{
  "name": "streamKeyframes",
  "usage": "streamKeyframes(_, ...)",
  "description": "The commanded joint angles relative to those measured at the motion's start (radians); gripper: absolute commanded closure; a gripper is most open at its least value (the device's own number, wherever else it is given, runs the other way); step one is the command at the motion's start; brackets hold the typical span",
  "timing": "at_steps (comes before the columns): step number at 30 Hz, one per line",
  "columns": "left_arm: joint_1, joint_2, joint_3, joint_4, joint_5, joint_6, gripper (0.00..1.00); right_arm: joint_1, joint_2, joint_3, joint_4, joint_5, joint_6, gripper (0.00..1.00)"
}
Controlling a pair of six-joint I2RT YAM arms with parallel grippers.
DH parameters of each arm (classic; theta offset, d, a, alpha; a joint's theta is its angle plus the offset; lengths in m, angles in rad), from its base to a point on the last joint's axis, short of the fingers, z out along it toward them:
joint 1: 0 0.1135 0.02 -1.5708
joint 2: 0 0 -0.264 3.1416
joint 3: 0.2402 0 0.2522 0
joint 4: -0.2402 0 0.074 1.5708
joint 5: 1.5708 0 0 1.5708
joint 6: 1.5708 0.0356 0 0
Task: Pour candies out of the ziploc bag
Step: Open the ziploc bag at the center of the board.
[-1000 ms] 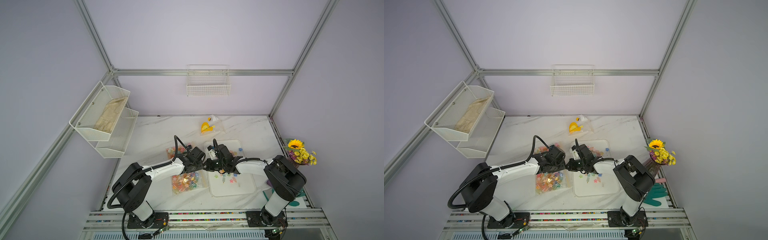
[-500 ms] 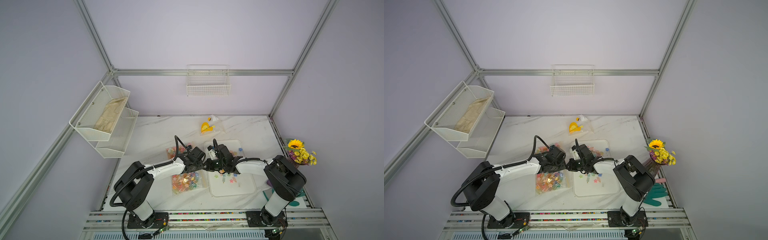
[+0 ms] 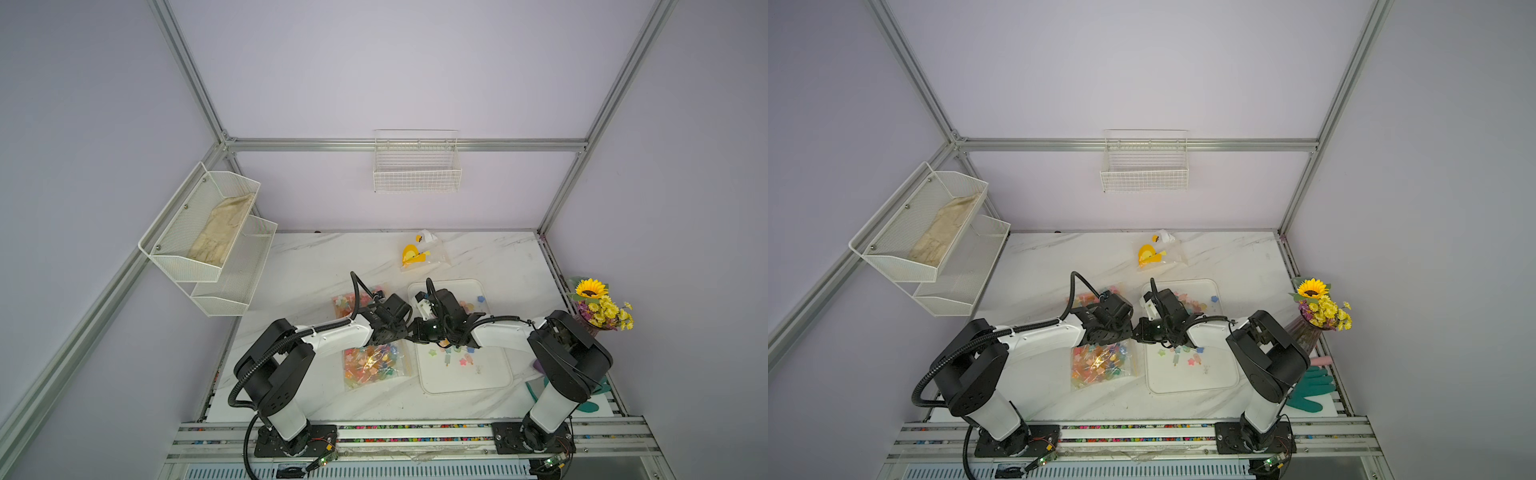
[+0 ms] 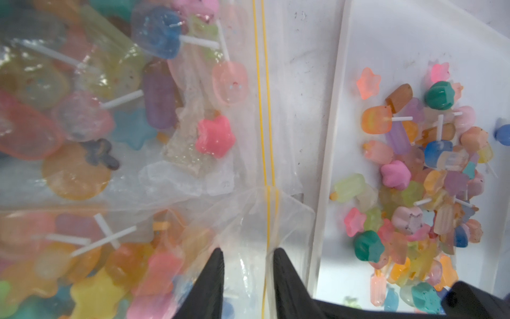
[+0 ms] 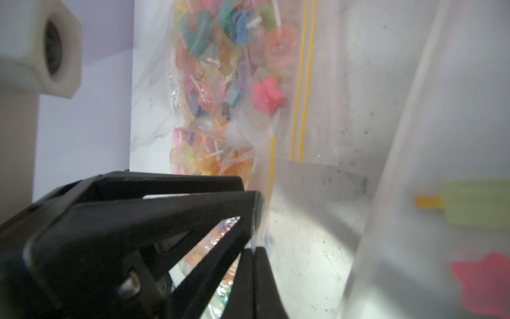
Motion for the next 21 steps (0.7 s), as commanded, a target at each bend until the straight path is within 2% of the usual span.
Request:
streamKeyframes(1,0.003,0.009,0.056,0.016,0.005,0.001,0.79,0.008,-0.006,0.004,0.028,-0.006,-0.009,1.0)
streamKeyframes(10,0.005,0.003,0.054,0.017,0.021,0.009,1.0,0.008,0.003,0.011,0.01,0.008,-0.008,1.0)
streamKeyframes(21,0.005,-0.071,0.008,-0.039,-0.009,0.014,1.0,0.008,0.025,0.034,-0.082,0.132,0.007,1.0)
